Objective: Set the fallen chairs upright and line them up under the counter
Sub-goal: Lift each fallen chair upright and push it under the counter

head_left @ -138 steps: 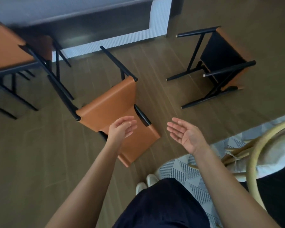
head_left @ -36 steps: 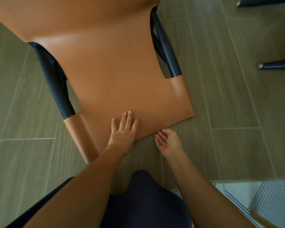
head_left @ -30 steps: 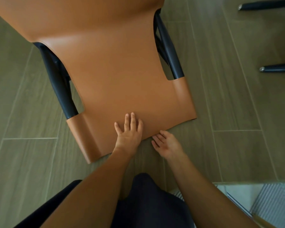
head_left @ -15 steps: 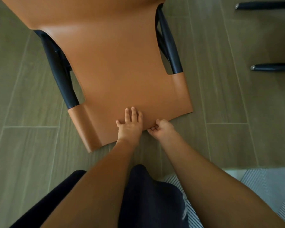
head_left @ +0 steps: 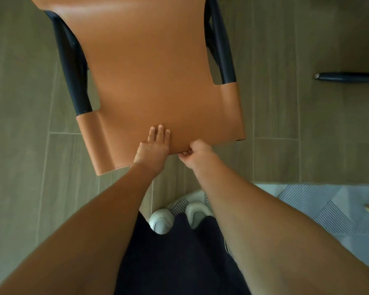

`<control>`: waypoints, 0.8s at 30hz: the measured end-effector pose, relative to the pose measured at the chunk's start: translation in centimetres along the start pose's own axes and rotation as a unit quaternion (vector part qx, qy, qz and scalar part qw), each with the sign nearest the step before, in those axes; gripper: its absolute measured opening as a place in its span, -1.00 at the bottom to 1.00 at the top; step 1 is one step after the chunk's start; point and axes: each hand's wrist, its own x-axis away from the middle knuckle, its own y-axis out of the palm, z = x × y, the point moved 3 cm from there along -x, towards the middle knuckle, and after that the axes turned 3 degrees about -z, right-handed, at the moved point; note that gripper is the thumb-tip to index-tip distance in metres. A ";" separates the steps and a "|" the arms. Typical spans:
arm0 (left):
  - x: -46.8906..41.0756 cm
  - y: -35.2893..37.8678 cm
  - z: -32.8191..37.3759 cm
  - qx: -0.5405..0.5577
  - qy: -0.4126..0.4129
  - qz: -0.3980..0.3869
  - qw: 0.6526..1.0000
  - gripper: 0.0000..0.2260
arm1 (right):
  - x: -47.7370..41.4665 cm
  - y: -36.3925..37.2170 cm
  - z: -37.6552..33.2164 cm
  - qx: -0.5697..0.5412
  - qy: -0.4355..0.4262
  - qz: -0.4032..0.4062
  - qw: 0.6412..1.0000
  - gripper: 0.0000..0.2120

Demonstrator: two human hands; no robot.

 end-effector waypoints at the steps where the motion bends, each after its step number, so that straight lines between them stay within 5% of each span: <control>1: 1.0 -0.6 -0.1 0.010 0.001 -0.005 1.000 -0.30 | 1.3 0.0 0.0 0.000 0.003 0.003 1.000 -0.65; 18: 22.1 -17.6 -2.2 0.168 -0.009 0.031 0.985 -0.41 | 28.5 -0.3 -1.8 -0.069 0.065 0.024 0.995 -0.82; 24: 27.5 -25.0 -6.0 0.203 -0.028 0.099 0.974 -0.46 | 37.3 2.9 -3.7 -0.074 0.038 -0.022 0.996 -0.81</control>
